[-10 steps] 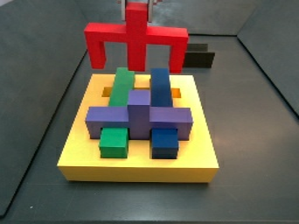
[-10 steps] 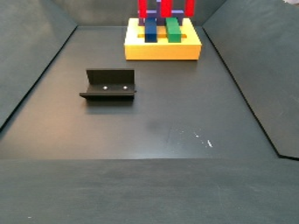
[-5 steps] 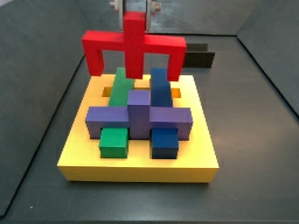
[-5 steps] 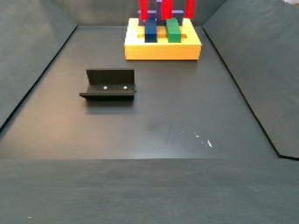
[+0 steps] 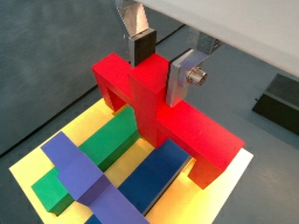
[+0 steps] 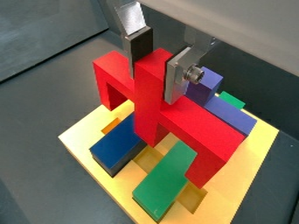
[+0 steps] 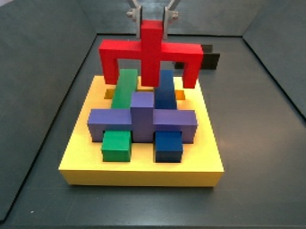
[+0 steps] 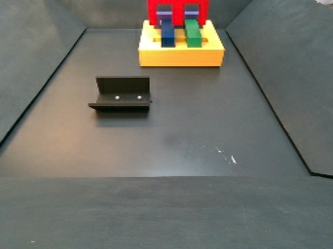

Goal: Pick up the red object. Move up. Move to above the board. Insert the red object.
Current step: Insert the red object.

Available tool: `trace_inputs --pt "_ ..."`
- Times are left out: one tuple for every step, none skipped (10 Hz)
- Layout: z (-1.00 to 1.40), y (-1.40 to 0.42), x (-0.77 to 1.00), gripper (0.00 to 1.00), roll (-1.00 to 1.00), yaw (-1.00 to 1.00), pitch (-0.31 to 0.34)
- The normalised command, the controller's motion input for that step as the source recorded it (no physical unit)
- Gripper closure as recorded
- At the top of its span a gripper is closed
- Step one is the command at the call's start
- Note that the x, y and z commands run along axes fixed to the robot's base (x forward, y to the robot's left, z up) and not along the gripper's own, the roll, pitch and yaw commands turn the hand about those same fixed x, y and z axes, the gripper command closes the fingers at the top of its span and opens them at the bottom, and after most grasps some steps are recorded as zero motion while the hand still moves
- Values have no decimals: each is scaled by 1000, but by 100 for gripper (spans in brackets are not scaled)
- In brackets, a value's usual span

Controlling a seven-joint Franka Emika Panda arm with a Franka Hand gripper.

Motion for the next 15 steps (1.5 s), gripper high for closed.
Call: trace_inputs --pt "0 74 0 100 144 77 -114" --pt "-3 74 0 100 134 94 -190" --pt "-111 60 0 100 100 117 -229" --pt "-166 43 0 100 119 109 -249" --pt "-183 51 -57 100 113 106 -281" --pt "-203 71 -26 100 83 83 -259" --pt "-60 37 -140 100 34 0 -187" --pt "0 3 -66 100 0 0 -123" --pt "237 0 0 100 24 0 -14" --pt "246 0 0 100 87 0 -1" --pt "74 0 -69 100 114 0 -10" --pt "0 0 -117 100 139 0 -20" --pt "-63 0 -34 100 134 0 -13" --pt "-117 0 -160 100 160 0 -36" --pt "-63 0 -157 100 144 0 -26"
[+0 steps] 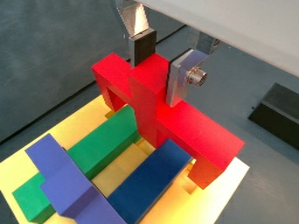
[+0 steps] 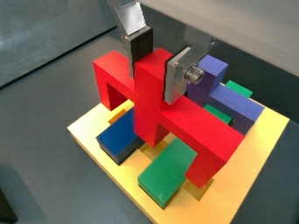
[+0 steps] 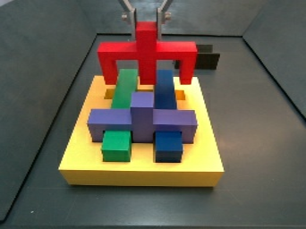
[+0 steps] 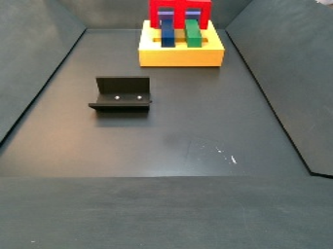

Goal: Pick up the red object. Move up. Move to above the board. Insert the red object.
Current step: Insert the red object.

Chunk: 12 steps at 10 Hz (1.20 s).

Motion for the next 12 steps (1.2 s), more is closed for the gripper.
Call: trace_inputs --pt "-114 0 -100 100 143 0 -33" --pt "-126 0 -9 100 107 0 -34" --pt "-189 0 31 100 86 0 -29" --pt "-254 0 117 100 63 0 -24" --pt "-240 0 40 100 60 0 -26" --pt "-231 0 0 100 54 0 -19" --pt "-234 0 0 100 49 0 -23" --pt "-160 -29 0 100 24 0 -13" --pt "-60 -129 3 100 69 0 0" --pt "-174 -123 26 100 79 0 0" --pt "-277 0 34 100 59 0 0" --pt "-297 9 80 100 27 0 0"
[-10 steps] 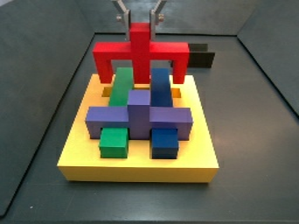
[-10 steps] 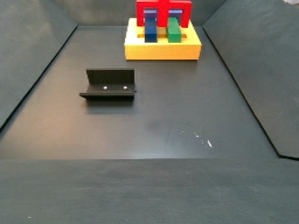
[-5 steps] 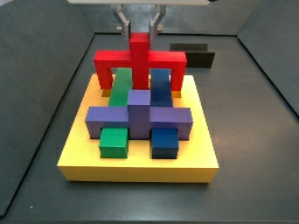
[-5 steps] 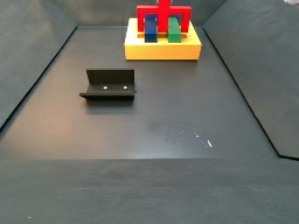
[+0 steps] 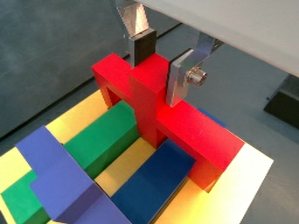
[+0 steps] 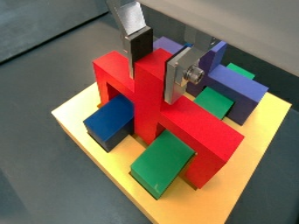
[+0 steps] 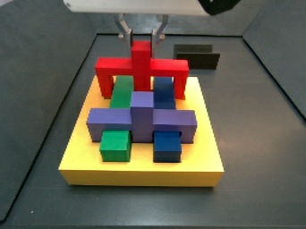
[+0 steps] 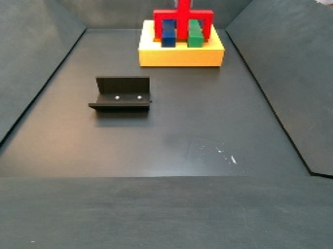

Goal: Pick up the red object. Move up. Move to above the board. Insert the red object.
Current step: Insert the red object.

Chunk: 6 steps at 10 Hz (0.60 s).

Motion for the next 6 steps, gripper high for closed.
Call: trace_inputs --pt "-257 66 131 100 13 0 0" --pt "-123 49 200 100 19 0 14" --pt "0 29 251 100 51 0 70" --pt "157 37 134 100 129 0 123" --pt "6 0 57 100 179 0 103" --pt "-29 0 0 100 204 0 53"
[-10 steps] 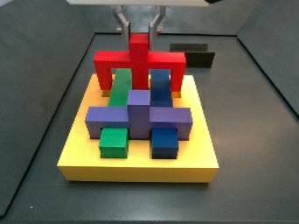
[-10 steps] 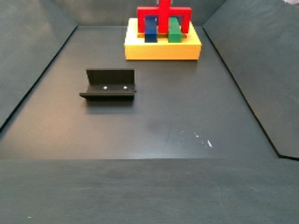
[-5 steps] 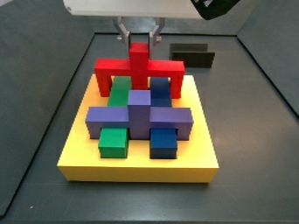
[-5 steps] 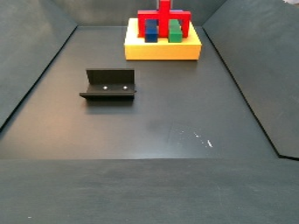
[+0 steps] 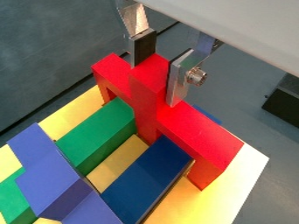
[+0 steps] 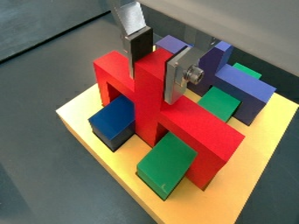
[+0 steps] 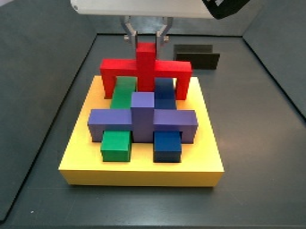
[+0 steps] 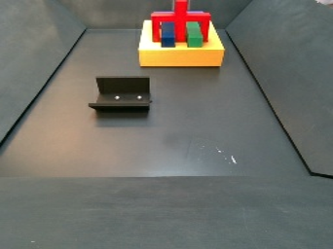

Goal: Pick up the red object. Move up. Move to above the board. Insert the red object.
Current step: Insert the red object.

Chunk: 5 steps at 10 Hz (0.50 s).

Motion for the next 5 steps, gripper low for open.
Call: trace_inputs --pt "-86 0 0 100 184 0 27" --pt "-166 3 -3 100 211 0 11" --pt "-160 0 -54 100 236 0 14" --pt "-231 0 0 100 117 0 0" --pt "-369 -14 57 100 41 0 -36"
